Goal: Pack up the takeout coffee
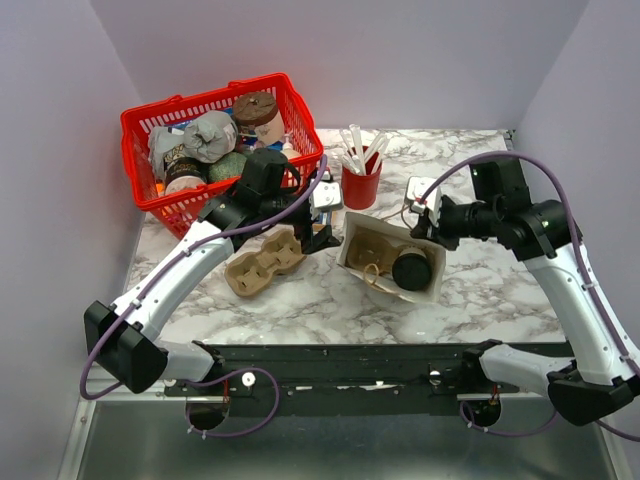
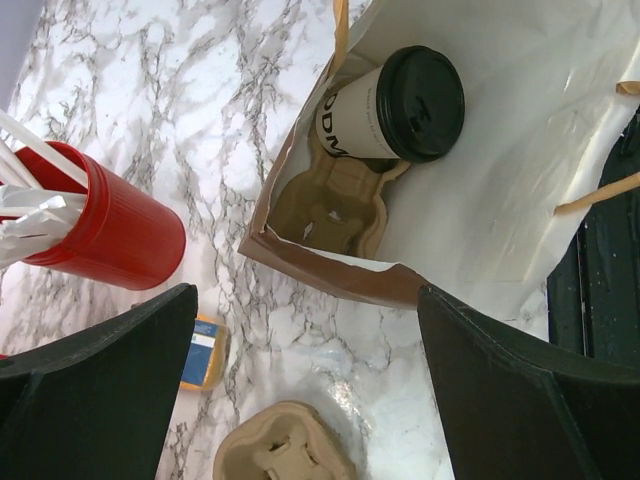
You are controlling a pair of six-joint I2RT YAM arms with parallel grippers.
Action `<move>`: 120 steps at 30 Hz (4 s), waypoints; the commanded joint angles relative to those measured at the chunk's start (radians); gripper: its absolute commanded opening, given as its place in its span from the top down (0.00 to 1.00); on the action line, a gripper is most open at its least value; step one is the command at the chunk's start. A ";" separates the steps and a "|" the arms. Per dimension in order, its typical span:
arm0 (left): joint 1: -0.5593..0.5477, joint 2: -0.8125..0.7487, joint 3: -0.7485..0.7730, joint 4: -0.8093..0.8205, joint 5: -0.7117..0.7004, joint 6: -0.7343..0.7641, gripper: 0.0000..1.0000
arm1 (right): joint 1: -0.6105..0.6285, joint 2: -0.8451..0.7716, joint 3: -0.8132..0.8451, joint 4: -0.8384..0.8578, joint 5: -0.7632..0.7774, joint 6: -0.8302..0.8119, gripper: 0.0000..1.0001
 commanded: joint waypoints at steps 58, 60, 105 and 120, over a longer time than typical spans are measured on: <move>0.102 0.740 0.807 -0.042 -0.110 -0.184 0.49 | -0.187 0.212 0.430 0.119 0.194 0.367 0.18; 0.104 0.740 0.792 -0.048 -0.119 -0.170 0.53 | -0.186 0.215 0.430 0.119 0.193 0.368 0.18; 0.107 0.436 0.807 0.161 -0.024 -0.331 1.00 | -0.207 0.279 0.524 0.341 0.656 0.499 0.17; 0.075 0.135 0.639 -0.002 0.109 -0.283 1.00 | -0.416 0.345 0.597 0.466 0.730 0.795 0.19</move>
